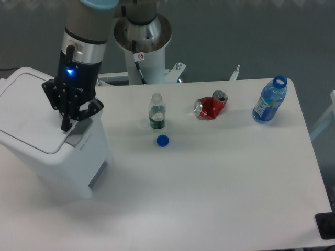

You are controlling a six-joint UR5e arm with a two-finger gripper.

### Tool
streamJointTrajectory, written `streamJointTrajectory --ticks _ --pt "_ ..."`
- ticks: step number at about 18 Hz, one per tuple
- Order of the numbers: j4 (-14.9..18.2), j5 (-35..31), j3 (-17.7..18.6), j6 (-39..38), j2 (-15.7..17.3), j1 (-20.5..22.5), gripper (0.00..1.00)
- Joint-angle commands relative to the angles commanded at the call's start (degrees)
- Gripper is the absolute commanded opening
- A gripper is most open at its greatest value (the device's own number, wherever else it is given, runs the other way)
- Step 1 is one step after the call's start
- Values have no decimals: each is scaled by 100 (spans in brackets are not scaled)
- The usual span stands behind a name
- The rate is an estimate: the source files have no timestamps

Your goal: Close the trash can

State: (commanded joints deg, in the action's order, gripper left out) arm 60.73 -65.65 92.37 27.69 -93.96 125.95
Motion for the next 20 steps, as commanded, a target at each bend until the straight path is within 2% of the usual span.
streamJointTrajectory --ticks 15,16,19,20 --pt "-70 9 -44 9 -44 44 0" --pt "-62 17 -79 9 -35 87 2" --pt "-53 70 -254 -35 0 255 32" --pt "-53 70 -316 -96 9 272 45"
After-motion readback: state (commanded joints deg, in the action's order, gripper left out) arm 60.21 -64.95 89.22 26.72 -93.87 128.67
